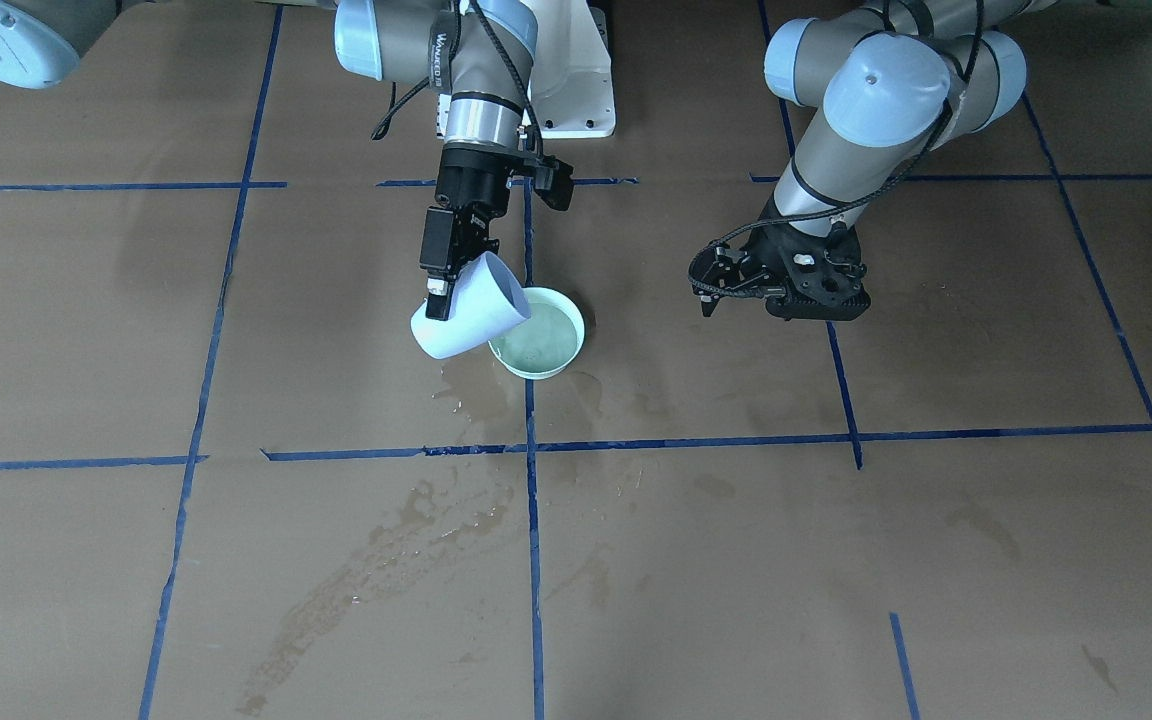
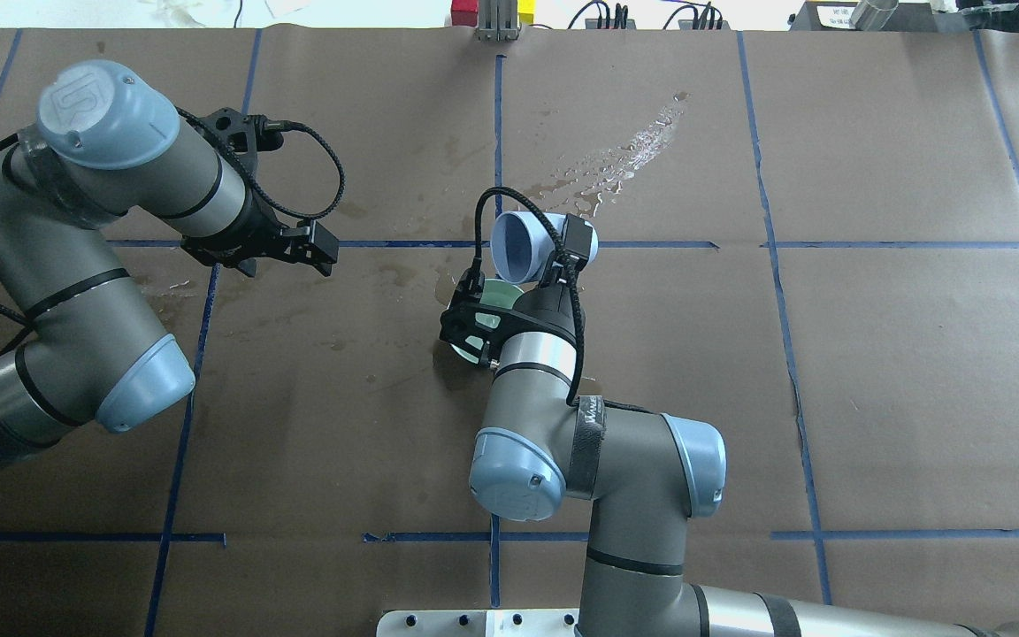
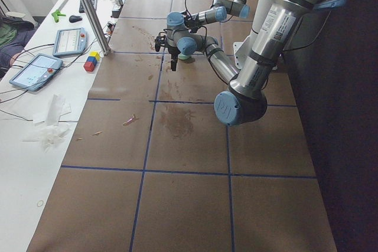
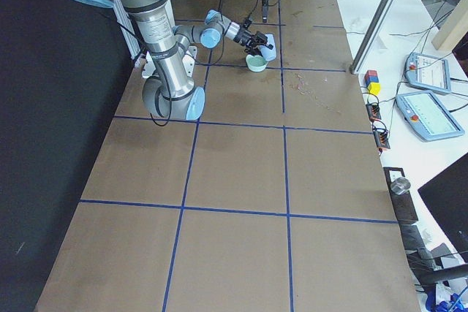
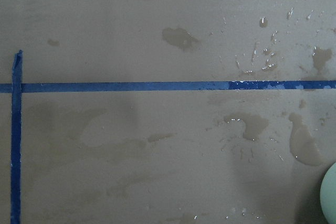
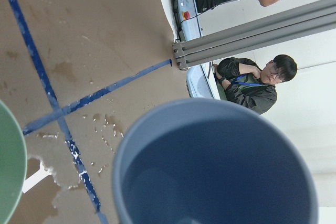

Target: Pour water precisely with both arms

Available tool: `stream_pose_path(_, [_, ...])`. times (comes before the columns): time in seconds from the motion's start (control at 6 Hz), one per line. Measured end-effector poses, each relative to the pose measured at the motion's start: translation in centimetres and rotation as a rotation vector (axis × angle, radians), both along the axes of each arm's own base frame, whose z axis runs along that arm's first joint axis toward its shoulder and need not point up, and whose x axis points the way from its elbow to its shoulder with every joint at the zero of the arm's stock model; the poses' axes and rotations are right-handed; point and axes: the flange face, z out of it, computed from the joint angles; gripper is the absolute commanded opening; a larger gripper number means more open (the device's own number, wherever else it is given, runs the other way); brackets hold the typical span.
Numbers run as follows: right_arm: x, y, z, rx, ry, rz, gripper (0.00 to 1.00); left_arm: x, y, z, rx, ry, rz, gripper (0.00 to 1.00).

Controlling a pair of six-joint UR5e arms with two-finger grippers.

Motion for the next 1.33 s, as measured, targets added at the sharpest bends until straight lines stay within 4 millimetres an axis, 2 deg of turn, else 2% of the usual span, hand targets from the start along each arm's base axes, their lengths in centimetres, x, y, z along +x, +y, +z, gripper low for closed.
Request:
stream_pose_path(0.33, [1.0, -0.6, -0.4, -0.066, -0.271, 0.072, 0.00, 0.0, 0.0, 0.0, 0.000, 0.000, 0.001, 1.00])
stream_pose_path(0.67, [3.1, -1.5, -0.3, -0.133, -0.457, 0.094, 0.00, 0.0, 0.0, 0.0, 0.000, 0.001, 0.001, 1.00])
stream_pose_path(1.0, [6.9, -4.1, -0.3, -0.265, -0.659, 0.129, 0.00, 0.0, 0.1, -0.3, -0.004, 0.005, -0.004, 1.00])
stream_pose_path(1.33, [12.1, -5.8, 3.1, -0.364, -0.766, 0.201, 0.00, -0.1, 0.1, -0.5, -0.002, 0.009, -0.007, 1.00])
